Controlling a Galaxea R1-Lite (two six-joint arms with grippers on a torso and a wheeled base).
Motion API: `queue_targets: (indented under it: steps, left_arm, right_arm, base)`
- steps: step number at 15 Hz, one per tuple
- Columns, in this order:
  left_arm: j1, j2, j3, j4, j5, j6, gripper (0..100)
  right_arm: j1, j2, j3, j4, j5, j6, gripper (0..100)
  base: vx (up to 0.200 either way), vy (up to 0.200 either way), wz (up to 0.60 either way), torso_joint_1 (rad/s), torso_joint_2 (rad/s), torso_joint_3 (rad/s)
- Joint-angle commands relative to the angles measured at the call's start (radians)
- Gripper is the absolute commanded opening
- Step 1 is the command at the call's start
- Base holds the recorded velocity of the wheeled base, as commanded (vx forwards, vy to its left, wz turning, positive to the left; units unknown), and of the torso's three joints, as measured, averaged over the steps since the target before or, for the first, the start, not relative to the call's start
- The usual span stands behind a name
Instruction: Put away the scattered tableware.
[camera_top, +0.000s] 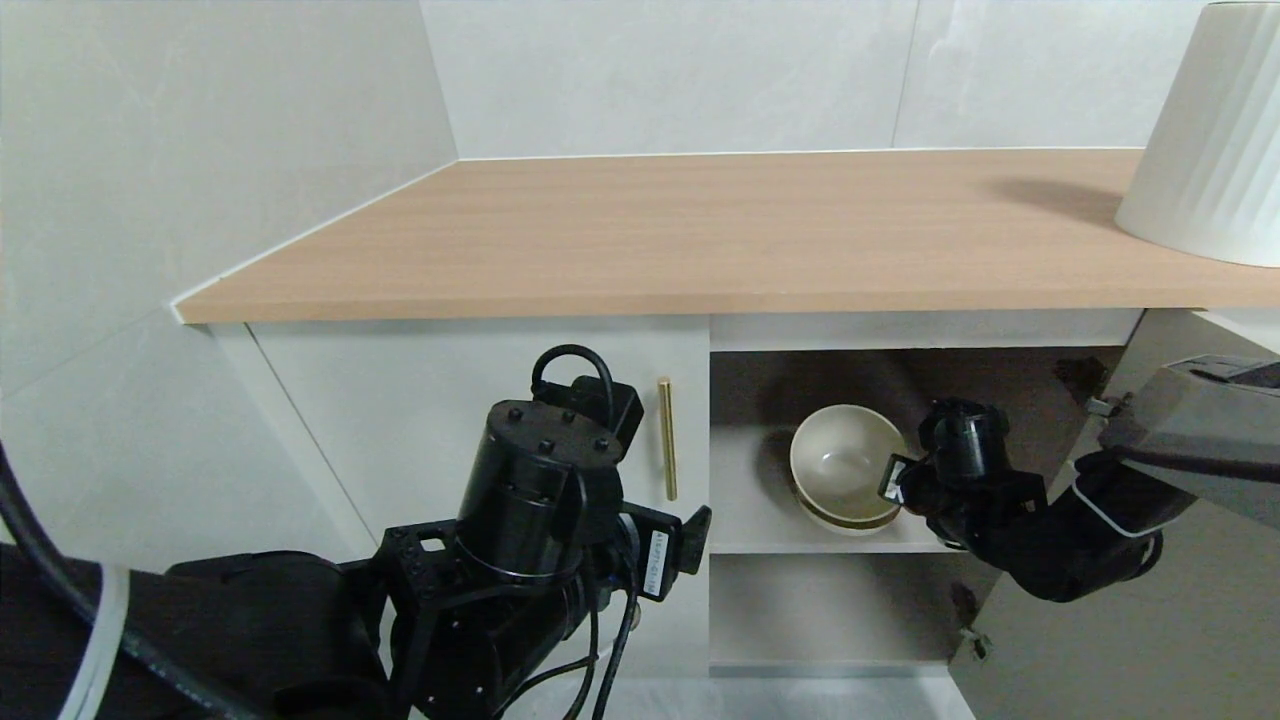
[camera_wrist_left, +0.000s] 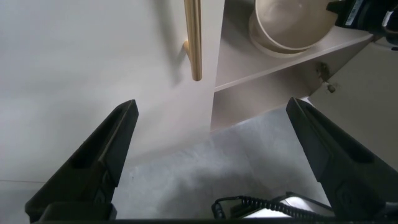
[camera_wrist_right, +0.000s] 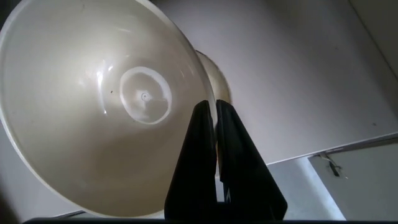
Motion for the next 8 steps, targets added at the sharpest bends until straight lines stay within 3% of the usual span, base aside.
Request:
queue_targets:
  steps: [1, 8]
  left_arm:
    - [0.001, 0.0, 0.0, 0.0, 0.001, 0.0, 100]
    - [0.001, 0.0, 0.0, 0.0, 0.005, 0.0, 100]
  right_arm:
    - [-0.002, 0.013, -0.002, -0.002, -0.005, -0.001, 0]
    - [-0.004, 0.013, -0.008, -0.002, -0.015, -0.001, 0]
  base:
    - [0.0, 0.0, 0.0, 0.0, 0.0, 0.0]
    - [0.0, 0.0, 0.0, 0.0, 0.0, 0.0]
